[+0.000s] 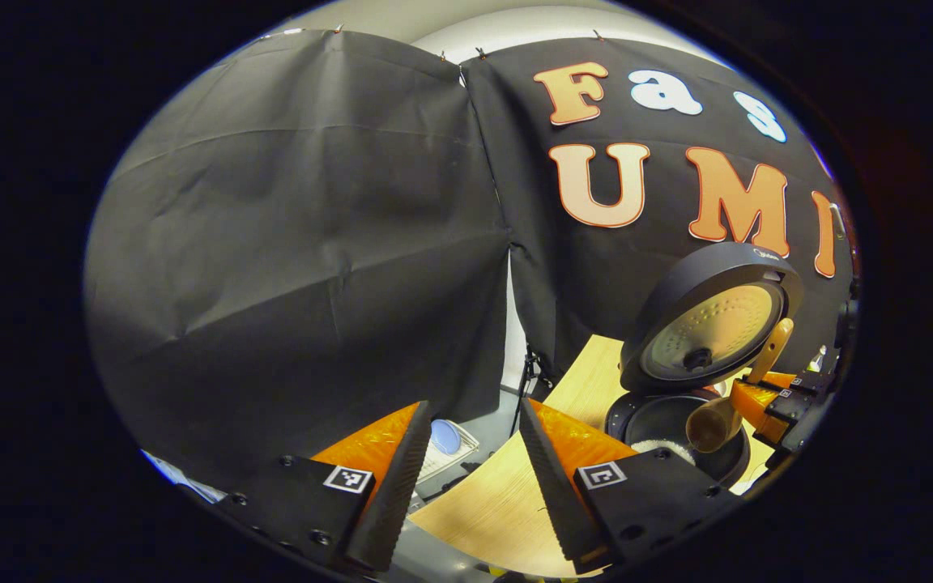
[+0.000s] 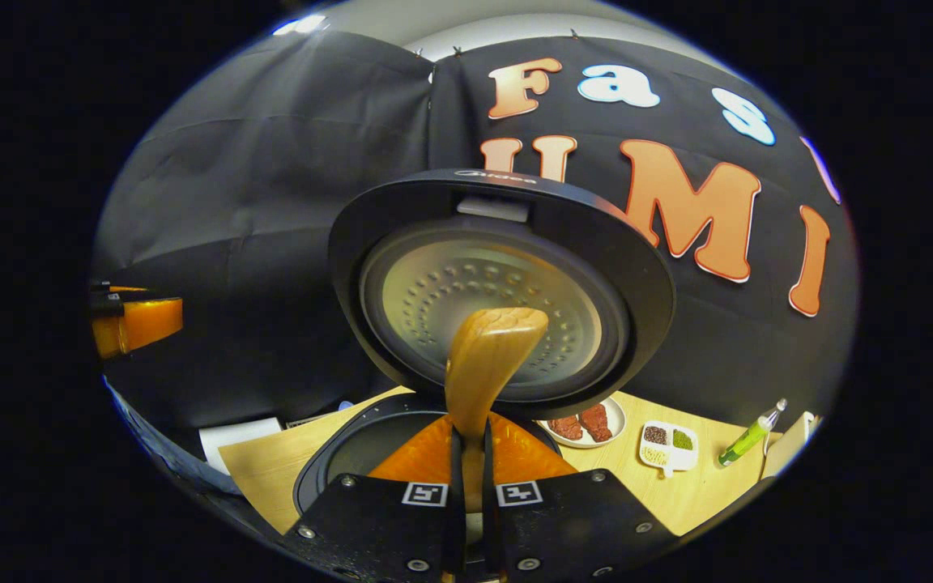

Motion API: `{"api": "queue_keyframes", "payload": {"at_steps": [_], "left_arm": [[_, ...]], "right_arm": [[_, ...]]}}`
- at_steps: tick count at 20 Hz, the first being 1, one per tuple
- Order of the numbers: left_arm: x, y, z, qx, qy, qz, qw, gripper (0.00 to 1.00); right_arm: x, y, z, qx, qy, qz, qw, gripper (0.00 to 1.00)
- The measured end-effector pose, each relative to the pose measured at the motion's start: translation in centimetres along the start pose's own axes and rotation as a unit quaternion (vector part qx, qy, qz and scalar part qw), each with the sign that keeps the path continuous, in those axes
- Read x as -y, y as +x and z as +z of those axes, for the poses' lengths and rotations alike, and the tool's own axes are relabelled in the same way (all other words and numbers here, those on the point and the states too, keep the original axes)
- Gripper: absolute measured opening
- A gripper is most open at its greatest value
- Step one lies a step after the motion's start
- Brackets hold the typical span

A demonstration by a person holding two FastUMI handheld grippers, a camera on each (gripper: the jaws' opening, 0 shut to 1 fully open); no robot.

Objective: Close the left gripper, press the button to open the rice cooker; take a wooden spoon from the chopstick holder with the right hand, scoop a spoonful of rice and pour it into the rice cooker, then put the wooden spoon back into the chopstick holder.

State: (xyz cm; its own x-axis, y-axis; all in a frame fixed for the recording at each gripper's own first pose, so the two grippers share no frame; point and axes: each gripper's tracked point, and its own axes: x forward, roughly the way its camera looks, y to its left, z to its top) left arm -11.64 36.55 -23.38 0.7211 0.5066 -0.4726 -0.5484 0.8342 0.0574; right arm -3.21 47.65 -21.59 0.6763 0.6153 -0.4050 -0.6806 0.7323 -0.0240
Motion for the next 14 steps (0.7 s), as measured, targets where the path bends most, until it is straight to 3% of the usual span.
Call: {"api": "queue_keyframes", "payload": {"at_steps": [6, 10, 14], "left_arm": [[0.8, -0.6, 0.7, 0.01, 0.008, 0.002, 1.0, 0.77], [2.6, -1.5, 1.5, 0.024, 0.006, -0.016, 1.0, 0.77], [5.3, -3.2, 2.8, 0.046, 0.02, -0.038, 0.998, 0.77]], "right_arm": [[0.1, -1.0, 0.5, 0.016, -0.021, 0.007, 1.0, 0.08], [2.1, -2.4, -0.2, -0.01, 0.068, 0.018, 0.997, 0.08], [5.6, -4.8, -0.3, -0.016, 0.154, 0.019, 0.988, 0.08]]}}
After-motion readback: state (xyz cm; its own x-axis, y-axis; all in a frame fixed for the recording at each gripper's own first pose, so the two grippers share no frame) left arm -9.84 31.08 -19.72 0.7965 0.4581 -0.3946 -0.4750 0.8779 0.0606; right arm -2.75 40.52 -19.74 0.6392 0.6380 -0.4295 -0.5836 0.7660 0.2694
